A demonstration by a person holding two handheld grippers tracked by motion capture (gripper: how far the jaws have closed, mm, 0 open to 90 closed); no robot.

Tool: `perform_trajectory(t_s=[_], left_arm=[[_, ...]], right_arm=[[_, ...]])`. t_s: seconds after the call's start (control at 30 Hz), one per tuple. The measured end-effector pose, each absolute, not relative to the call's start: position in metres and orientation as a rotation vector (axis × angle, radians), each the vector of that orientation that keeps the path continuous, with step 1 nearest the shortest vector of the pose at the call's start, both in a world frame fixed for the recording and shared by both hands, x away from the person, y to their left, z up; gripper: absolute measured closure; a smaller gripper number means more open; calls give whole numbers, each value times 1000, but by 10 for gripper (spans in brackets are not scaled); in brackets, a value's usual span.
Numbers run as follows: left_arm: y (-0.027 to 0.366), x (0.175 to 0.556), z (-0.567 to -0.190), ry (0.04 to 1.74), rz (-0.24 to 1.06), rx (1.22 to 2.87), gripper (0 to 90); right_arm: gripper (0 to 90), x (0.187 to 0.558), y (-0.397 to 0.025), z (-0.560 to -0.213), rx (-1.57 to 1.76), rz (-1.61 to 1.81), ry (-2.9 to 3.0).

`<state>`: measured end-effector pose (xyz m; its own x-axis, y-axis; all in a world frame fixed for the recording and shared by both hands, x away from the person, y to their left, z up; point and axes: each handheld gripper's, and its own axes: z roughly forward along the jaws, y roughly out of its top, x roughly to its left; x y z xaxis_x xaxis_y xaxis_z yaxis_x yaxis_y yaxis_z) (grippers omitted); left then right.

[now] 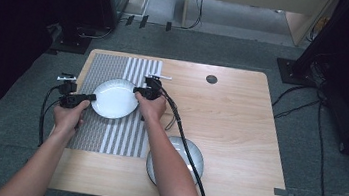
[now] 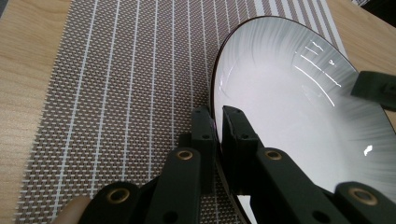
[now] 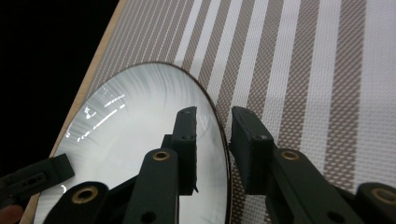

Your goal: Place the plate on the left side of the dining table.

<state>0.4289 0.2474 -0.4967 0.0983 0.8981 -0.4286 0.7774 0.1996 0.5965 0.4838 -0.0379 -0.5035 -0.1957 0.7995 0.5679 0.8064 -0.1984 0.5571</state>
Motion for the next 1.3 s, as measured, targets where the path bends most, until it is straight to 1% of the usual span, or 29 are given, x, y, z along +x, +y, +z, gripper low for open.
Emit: perform_trajectory(t_s=[0.2, 0.33, 0.4, 0.43, 0.5, 0.53, 0.73, 0.93, 0.97, 1.0, 1.13, 1.17, 1.2, 1.23, 1.27, 1.3], left_arm=[[248, 425, -495, 1683, 207, 1610, 836], [248, 423, -496, 1684, 208, 1603, 834], [248, 423, -496, 1686, 208, 1602, 836], [248, 423, -495, 1689, 206, 1603, 838], [248, 424, -494, 1695, 206, 1600, 841], [247, 424, -494, 1697, 208, 1595, 844], [247, 425, -493, 1700, 218, 1587, 846], [249, 426, -497, 1679, 206, 1589, 828], [250, 426, -497, 1663, 215, 1578, 811], [252, 424, -496, 1644, 235, 1551, 760], [258, 418, -491, 1645, 327, 1498, 555], [259, 417, -490, 1648, 350, 1503, 514], [259, 415, -490, 1646, 363, 1504, 494], [260, 414, -489, 1652, 360, 1513, 459], [260, 414, -489, 1661, 346, 1523, 401], [260, 414, -489, 1667, 327, 1525, 349]], right_arm=[[693, 479, -44, -494, -1971, -1362, -2013], [694, 474, -44, -496, -1965, -1289, -2033], [730, 471, -44, -499, -1956, -1257, -2046], [760, 471, -43, -500, -1952, -1238, -2049], [852, 470, -43, -501, -1965, -1209, -2040], [863, 470, -42, -500, -1984, -1204, -2006], [870, 473, -42, -499, -2029, -1180, -1950], [866, 476, -41, -500, -2043, -1202, -1942], [863, 475, -41, -500, -2043, -1209, -1947], [858, 475, -41, -500, -2039, -1215, -1949], [697, 474, -45, -496, -2050, -1313, -1979], [666, 474, -46, -494, -2050, -1344, -2018], [653, 473, -49, -493, -2050, -1368, -2058], [644, 474, -51, -491, -2041, -1390, -2092], [625, 474, -54, -490, -2012, -1424, -2121], [581, 474, -57, -490, -1987, -1445, -2123]])
